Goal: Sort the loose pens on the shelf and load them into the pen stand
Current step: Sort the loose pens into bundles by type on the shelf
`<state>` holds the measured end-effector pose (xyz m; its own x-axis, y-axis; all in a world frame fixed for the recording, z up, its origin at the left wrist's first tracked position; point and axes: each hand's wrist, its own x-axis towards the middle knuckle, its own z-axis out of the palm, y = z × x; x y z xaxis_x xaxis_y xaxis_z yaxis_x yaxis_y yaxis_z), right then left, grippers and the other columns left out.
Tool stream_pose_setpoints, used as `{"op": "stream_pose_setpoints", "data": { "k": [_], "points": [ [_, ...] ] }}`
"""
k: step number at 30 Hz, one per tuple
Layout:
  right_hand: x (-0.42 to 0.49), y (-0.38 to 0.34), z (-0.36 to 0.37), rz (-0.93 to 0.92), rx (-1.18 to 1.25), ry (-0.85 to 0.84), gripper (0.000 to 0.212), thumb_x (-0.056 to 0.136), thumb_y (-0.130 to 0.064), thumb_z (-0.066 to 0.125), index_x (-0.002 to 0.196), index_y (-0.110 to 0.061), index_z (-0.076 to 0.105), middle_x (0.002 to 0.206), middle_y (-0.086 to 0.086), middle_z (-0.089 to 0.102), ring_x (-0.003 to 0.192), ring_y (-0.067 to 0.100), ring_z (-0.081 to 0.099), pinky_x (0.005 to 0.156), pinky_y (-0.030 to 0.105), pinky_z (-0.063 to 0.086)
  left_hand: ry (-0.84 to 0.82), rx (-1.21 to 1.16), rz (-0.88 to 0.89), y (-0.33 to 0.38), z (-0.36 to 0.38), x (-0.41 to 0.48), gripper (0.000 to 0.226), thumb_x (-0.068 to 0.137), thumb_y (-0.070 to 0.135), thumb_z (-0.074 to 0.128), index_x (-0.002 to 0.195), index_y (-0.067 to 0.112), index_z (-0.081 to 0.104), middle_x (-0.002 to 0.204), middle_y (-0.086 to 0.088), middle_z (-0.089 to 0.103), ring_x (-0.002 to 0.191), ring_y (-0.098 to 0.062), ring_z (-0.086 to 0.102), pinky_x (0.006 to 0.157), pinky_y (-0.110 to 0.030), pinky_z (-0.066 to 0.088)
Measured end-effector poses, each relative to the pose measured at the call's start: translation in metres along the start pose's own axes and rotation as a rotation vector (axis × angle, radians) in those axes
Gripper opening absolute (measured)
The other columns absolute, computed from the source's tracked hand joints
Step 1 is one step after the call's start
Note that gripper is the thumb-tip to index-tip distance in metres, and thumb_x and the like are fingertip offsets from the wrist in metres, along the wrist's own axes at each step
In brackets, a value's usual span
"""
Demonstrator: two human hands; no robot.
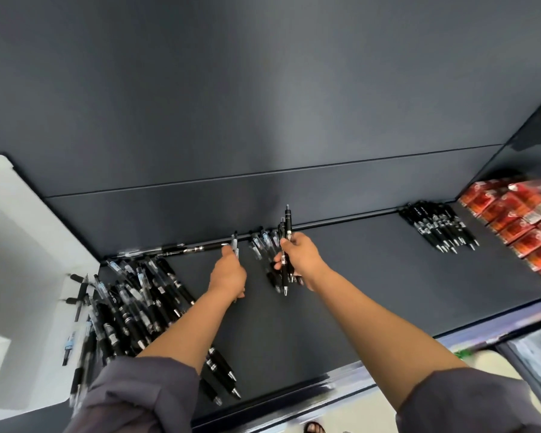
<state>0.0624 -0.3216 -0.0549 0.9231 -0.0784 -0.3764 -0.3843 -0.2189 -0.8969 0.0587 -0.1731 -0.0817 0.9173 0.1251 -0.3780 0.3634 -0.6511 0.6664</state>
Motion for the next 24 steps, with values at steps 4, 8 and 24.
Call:
{"op": "stream_pose_setpoints", "data": {
  "k": [4,8,24],
  "points": [
    [0.009,0.004,-0.019,0.021,0.002,-0.014,0.012,0.101,-0.019,0.039,0.109,-0.010,0.038,0.070,0.007,0.059,0.061,0.022,0.057,0.075,0.037,0.044,0.024,0.058,0.017,0.016,0.015,0.003,0.036,0.092,0.001,0.036,0.127,0.006,0.032,0.109,-0.025,0.058,0.076,-0.037,0.063,0.054,-0.037,0.051],
    [0.020,0.006,-0.040,0.029,-0.040,-0.061,0.017,0.102,-0.020,0.039,0.113,-0.008,0.040,0.071,0.006,0.060,0.059,0.021,0.057,0.073,0.035,0.044,0.094,0.281,0.013,0.026,0.026,0.005,0.032,0.094,0.015,0.041,0.125,0.009,0.041,0.115,-0.018,0.059,0.099,-0.036,0.059,0.069,-0.035,0.043],
    [0.058,0.023,-0.064,0.050,-0.255,-0.213,0.014,0.098,-0.019,0.043,0.088,-0.010,0.047,0.101,0.012,0.056,0.091,0.029,0.064,0.085,0.041,0.051,0.250,0.089,-0.151,0.032,0.052,-0.009,0.043,0.090,0.023,0.056,0.127,0.003,0.046,0.123,-0.021,0.048,0.118,-0.038,0.042,0.098,-0.040,0.036]
  ]
}}
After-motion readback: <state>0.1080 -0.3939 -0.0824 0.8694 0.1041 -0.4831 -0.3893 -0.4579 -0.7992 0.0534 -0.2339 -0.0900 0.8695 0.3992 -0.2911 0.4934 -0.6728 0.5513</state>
